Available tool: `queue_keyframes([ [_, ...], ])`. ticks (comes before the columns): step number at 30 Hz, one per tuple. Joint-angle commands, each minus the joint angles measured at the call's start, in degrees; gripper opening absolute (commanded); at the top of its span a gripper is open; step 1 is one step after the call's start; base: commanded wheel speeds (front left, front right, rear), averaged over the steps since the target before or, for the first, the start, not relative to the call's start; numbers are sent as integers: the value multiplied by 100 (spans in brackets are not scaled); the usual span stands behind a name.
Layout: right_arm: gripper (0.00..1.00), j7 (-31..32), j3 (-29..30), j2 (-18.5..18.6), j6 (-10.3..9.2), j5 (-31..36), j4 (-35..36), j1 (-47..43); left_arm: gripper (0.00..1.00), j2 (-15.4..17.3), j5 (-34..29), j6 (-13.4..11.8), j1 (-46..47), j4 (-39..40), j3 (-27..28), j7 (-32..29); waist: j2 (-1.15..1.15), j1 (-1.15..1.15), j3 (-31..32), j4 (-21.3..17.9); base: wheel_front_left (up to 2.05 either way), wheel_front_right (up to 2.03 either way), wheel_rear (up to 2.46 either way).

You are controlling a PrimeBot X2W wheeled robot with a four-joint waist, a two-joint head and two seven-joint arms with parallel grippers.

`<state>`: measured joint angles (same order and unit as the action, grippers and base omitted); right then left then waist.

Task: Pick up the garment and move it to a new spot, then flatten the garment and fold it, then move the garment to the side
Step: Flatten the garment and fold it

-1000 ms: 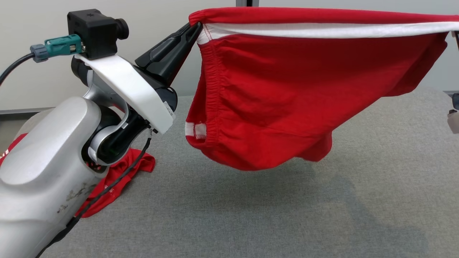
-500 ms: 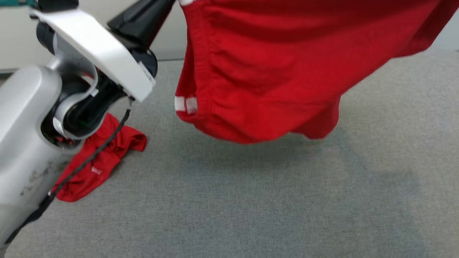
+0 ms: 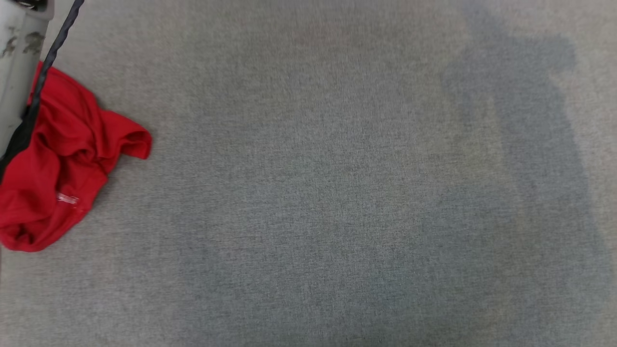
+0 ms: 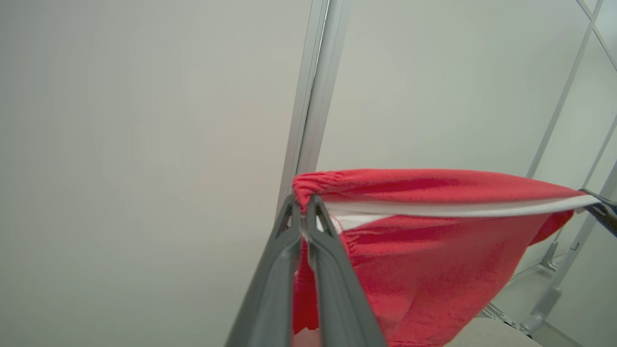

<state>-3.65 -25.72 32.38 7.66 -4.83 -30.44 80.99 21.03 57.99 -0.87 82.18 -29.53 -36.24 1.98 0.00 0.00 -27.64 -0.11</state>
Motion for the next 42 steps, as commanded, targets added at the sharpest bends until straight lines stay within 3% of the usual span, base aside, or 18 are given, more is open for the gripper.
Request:
queue_keyframes([
  [1, 0, -134, 114, -29, -32, 126, -267, 41, 0, 60, -45, 9, 81, -247, 87, 181, 0, 0, -297, -70, 0, 0, 0],
  [9, 0, -959, 414, -1023, -28, 761, -1653, -295, 0, -516, -247, 651, -169, -1503, -285, 986, 0, 0, -517, -80, 0, 0, 0],
  [16, 0, -1147, 159, -1383, -23, 1011, -2396, -1052, 0, -720, -414, 829, -1058, -1931, -732, 1257, 0, 0, -305, -12, 0, 0, 0],
  [25, 0, -1161, -223, -1250, -23, 909, -2360, -2043, 0, -527, -625, 839, -2281, -1558, -1575, 1320, 0, 0, 328, 90, 0, 0, 0],
  [28, 0, -1162, -406, -1136, -23, 508, -2328, -2521, 0, -419, -692, 840, -2727, -1479, -1973, 1322, 0, 0, 651, 122, 0, 0, 0],
  [35, 0, -1154, -1381, -853, -23, -270, -2541, -3181, 0, -270, -888, 834, -3262, -1398, -2633, 1325, 0, 0, 1154, 53, 0, 0, 0],
  [42, 0, -1040, -2448, -504, -24, -1304, -2555, -3613, 0, -359, -1007, 834, -3729, -1433, -2934, 1320, 0, 0, 1593, -33, 0, 0, 0],
])
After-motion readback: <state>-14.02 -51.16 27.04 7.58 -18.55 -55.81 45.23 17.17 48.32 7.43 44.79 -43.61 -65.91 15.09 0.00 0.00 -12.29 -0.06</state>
